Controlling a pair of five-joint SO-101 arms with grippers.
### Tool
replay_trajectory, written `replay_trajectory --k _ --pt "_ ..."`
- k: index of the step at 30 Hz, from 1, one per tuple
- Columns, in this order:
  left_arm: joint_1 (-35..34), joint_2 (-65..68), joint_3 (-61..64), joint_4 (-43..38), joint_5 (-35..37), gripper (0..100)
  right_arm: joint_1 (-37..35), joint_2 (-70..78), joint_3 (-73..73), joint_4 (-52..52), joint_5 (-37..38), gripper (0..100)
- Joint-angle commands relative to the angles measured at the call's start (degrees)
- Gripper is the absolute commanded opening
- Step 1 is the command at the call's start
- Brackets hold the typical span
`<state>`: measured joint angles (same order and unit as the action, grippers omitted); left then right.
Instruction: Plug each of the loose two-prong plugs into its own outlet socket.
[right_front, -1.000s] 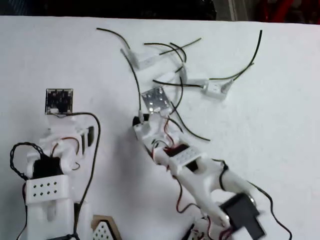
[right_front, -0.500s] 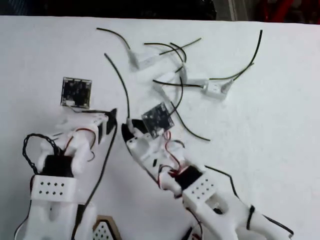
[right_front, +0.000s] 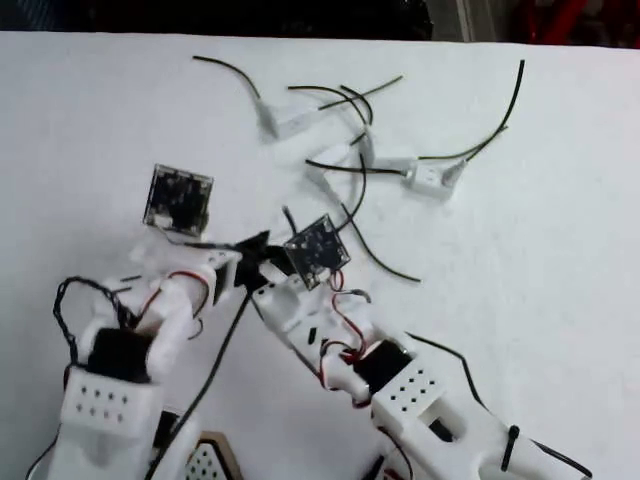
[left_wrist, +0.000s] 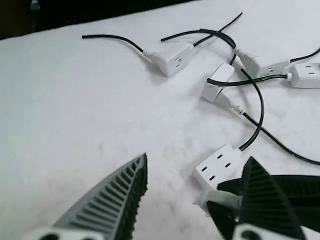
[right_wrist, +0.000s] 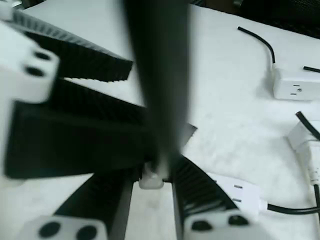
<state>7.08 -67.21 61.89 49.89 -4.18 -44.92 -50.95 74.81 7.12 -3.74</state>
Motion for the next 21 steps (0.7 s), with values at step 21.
replay_trajectory --k 21 --pt "-21.49 -11.38 7.47 2.02 8.53 30 9.8 41.89 -30.51 10.59 0.0 1.6"
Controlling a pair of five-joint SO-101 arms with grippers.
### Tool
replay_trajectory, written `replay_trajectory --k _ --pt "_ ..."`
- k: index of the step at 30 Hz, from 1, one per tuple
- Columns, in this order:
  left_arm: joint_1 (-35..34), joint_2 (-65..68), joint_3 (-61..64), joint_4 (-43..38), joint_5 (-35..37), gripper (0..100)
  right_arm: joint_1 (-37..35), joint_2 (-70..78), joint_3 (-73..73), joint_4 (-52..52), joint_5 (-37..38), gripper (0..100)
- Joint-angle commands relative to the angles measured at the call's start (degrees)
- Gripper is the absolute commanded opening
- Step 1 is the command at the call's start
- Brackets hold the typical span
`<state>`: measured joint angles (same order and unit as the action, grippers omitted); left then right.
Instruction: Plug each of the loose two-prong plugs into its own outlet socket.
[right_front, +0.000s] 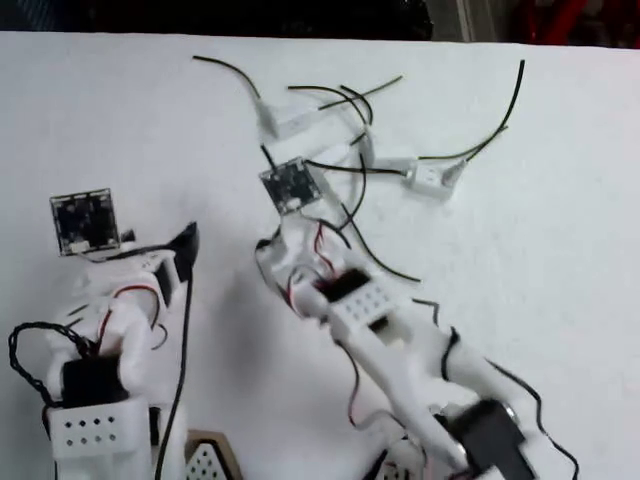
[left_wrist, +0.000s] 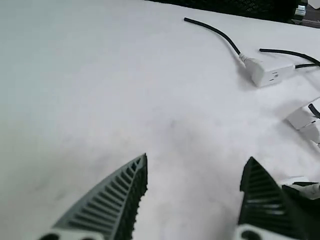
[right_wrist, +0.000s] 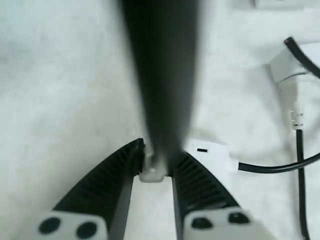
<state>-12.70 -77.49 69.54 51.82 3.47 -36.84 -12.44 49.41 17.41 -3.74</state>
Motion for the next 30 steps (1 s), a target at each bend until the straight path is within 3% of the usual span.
replay_trajectory --k 1,30 --pt "-1.71 -1.1 -0.18 0.09 0.88 30 2.42 4.62 -5.8 0.31 0.0 1.6" --pt "-1.63 -1.1 -0.09 0.44 0.62 30 1.45 13.23 -8.44 3.65 6.77 1.6"
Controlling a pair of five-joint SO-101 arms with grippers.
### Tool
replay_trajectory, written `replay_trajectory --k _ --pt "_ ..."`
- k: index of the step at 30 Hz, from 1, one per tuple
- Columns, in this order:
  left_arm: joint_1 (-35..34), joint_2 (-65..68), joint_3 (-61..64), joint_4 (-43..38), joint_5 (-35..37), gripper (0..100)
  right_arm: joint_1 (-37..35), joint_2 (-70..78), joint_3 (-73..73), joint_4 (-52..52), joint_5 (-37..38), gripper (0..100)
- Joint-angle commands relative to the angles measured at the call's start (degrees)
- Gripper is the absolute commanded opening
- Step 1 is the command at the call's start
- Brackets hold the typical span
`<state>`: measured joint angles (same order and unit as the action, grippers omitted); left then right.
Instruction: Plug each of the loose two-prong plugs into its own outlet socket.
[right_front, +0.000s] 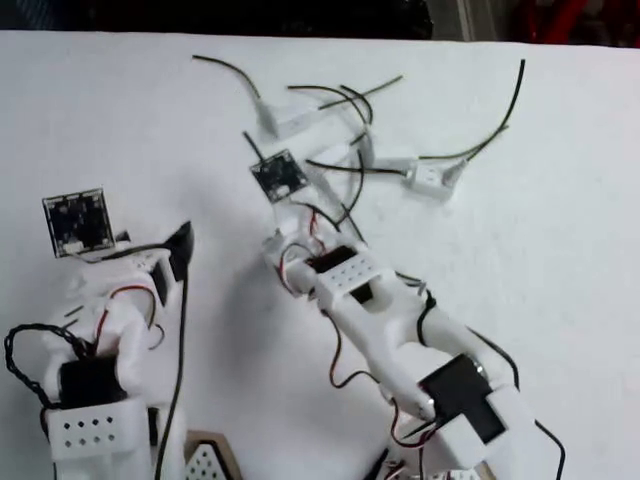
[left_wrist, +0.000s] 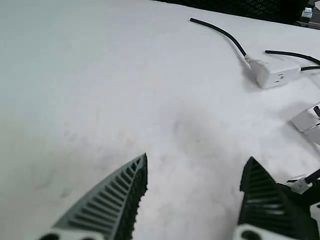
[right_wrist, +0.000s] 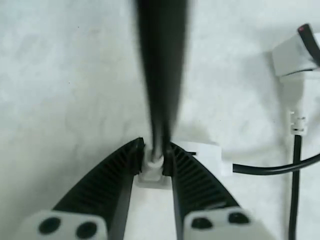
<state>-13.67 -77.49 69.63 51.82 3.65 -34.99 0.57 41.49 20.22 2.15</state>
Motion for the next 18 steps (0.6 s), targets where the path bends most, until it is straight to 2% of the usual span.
replay_trajectory --k 1,7,13,18 --pt "-0.66 -1.1 -0.18 0.44 0.44 30 -0.04 0.13 -0.62 0.84 1.85 1.6" --pt "-0.66 -1.1 -0.18 0.44 0.44 30 6.99 -0.75 -6.51 -2.24 5.8 2.8" --pt "-0.66 -1.1 -0.09 0.44 0.35 30 12.7 -0.84 -13.8 -1.89 5.89 24.6" --pt "-0.66 -1.1 1.49 -1.41 0.26 30 13.58 -4.44 -15.74 0.22 5.89 27.9"
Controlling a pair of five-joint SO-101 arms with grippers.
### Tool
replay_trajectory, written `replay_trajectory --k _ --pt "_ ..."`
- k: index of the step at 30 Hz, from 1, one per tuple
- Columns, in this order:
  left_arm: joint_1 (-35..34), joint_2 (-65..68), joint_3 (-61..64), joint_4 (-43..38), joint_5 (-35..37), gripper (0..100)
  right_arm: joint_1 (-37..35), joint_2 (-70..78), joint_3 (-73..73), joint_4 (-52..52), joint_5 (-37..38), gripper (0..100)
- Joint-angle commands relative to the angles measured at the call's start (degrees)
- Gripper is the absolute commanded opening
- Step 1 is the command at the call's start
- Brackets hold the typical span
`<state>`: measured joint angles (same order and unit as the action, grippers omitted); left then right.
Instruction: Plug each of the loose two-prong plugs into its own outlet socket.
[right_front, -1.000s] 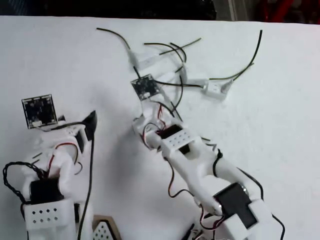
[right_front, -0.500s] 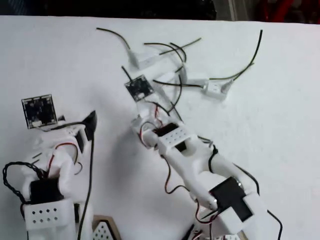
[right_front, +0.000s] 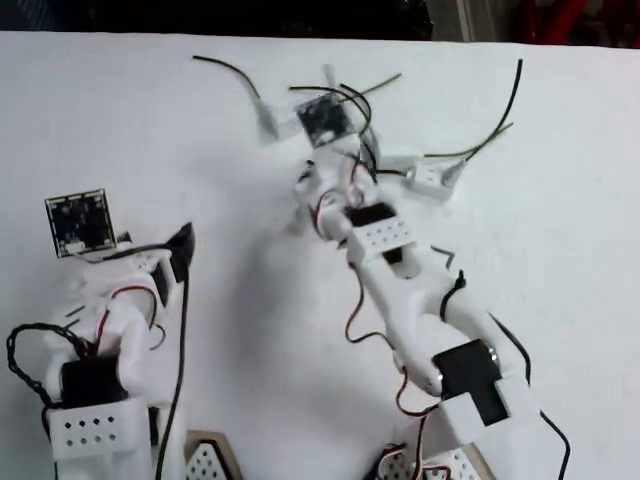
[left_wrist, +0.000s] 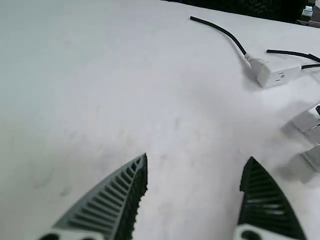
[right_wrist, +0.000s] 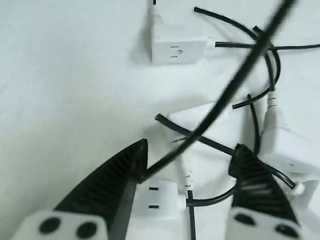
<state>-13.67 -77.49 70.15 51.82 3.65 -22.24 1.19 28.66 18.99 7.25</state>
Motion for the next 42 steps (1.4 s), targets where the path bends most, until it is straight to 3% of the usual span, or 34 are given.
replay_trajectory --k 1,7,15,22,28,33,42 --pt "-0.66 -1.1 1.49 -2.2 0.26 30 0.57 -6.9 -2.9 3.38 0.79 27.9" --pt "-0.66 -1.1 2.29 -3.52 0.26 30 -0.48 -23.16 -2.9 18.07 0.79 22.5" --pt "-0.57 -1.19 2.02 -3.52 0.35 30 -0.4 -42.07 -2.9 40.13 0.79 1.1" --pt "-0.4 -7.52 -0.18 -0.53 0.62 29 0.04 -50.33 -1.49 55.78 0.35 1.7" --pt "-0.31 -25.98 0.79 5.19 0.26 13 0.13 -61.76 9.85 56.48 0.35 1.7" --pt "-0.31 -26.07 3.52 5.8 -4.04 12 0.13 -73.71 19.96 55.69 0.35 1.7" --pt "-0.31 -26.77 10.99 5.89 -4.22 12 0.13 -98.42 42.29 49.98 0.35 1.7"
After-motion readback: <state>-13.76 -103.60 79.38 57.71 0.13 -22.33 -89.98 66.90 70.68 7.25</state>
